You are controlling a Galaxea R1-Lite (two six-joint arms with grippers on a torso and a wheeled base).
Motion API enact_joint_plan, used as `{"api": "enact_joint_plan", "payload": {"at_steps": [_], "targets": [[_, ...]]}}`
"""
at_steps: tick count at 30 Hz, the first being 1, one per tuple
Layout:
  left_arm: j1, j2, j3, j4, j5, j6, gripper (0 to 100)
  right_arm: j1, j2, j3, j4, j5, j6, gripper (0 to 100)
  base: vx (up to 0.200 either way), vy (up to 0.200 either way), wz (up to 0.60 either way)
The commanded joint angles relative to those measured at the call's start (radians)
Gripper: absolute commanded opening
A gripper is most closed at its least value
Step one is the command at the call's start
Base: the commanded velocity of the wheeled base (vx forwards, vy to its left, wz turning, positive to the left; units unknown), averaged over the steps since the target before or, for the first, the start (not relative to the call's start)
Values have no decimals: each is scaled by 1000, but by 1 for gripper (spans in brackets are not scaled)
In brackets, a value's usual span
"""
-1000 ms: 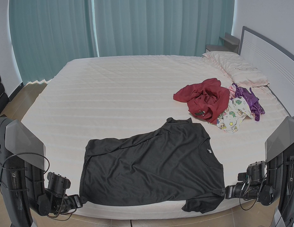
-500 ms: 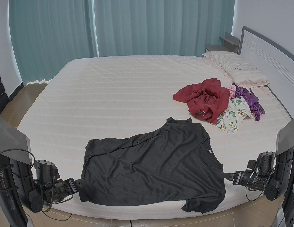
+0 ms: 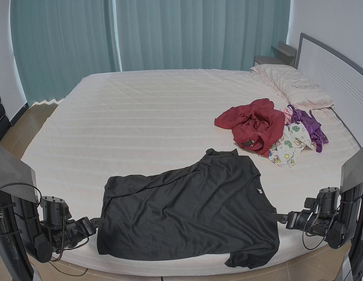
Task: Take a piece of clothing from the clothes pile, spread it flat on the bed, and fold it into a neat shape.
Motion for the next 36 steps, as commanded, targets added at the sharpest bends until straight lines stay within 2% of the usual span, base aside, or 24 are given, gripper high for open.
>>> {"api": "enact_joint_plan", "payload": {"at_steps": [1, 7, 11, 12, 14, 17, 21, 23, 28, 35, 36], "targets": [[0, 4, 1, -1, 1, 1, 100, 9, 8, 2, -12, 0, 1, 100, 200, 0, 0], [-6, 5, -5, -4, -6, -18, 100, 11, 18, -1, -14, 0, 1, 100, 133, 0, 0], [-31, 2, -61, -4, -1, -145, 100, 23, 18, 0, -12, 0, 3, 100, 0, 0, 0], [-41, 4, -100, -4, 7, -209, 100, 31, 20, 2, -14, 0, 4, 100, 0, 0, 0], [-52, 13, -133, -1, 11, -246, 100, 40, 20, 3, -14, 0, 7, 100, 0, 0, 0], [-71, 80, -191, -4, 47, -246, 100, 55, 20, 5, -12, -3, 15, 100, 0, 0, 0], [-78, 174, -294, -1, 157, -237, 100, 68, 20, 6, -14, -7, 20, 100, 0, 0, 0], [-80, 198, -327, 4, 186, -205, 100, 68, 18, 6, -14, -9, 18, 100, 0, 0, 0], [-89, 215, -367, 9, 191, -143, 100, 66, 28, 2, -14, -9, 20, 100, 0, 0, 0], [-91, 234, -433, 68, 192, -119, 100, 66, 31, 0, -14, -9, 20, 100, 0, 0, 0], [-91, 234, -435, 75, 192, -119, 0, 66, 32, 2, -14, -10, 20, 100, 0, 0, 0]]}}
